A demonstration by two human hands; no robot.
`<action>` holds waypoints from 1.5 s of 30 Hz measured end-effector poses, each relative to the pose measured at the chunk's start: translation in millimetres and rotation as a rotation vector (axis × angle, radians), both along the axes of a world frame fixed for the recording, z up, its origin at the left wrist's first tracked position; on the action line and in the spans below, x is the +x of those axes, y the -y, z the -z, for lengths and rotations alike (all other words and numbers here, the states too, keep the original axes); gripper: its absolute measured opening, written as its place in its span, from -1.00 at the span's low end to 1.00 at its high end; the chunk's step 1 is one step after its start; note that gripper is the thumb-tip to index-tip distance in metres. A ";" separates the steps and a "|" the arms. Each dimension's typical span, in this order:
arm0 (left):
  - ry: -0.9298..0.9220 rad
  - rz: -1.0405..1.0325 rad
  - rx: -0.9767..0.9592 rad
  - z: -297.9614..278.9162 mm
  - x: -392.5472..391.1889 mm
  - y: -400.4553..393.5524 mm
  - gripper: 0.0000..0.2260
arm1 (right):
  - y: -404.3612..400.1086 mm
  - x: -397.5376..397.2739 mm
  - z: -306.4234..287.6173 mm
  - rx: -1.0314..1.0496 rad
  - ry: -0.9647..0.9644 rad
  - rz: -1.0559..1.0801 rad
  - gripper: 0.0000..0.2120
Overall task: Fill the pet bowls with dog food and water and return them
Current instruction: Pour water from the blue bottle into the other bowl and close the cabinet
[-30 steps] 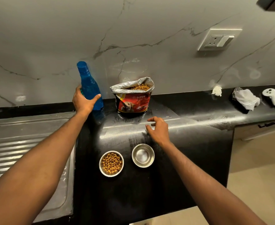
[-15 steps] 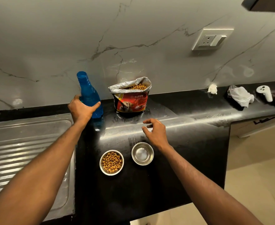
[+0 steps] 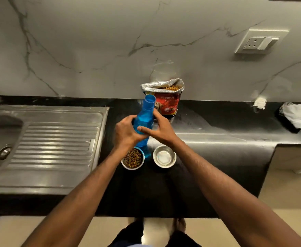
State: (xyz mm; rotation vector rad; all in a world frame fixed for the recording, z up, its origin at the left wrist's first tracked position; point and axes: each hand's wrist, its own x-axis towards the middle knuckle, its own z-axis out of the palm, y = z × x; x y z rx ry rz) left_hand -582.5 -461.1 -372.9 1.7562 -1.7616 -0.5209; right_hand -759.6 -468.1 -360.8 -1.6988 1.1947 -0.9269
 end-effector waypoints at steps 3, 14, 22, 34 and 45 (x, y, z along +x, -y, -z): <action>-0.018 -0.053 0.053 -8.6 -37.9 -32.1 -0.35 | -16.6 -14.7 -7.4 0.003 0.104 0.026 -0.39; -0.190 -0.079 0.073 -6.5 -156.3 -104.9 -0.40 | -54.7 -108.6 -2.3 -0.146 0.031 0.057 -0.61; -0.292 -0.337 0.259 40.0 -114.6 -143.2 -0.61 | -40.1 -162.6 -18.8 -0.065 -0.114 0.016 -0.63; -0.747 -0.871 0.494 99.7 -116.2 -146.7 -0.89 | -28.4 -186.7 14.9 0.108 -0.616 -0.292 -0.49; -0.853 -0.912 0.508 110.9 -118.5 -131.3 -0.89 | -19.8 -192.0 33.7 0.139 -0.873 -0.376 -0.42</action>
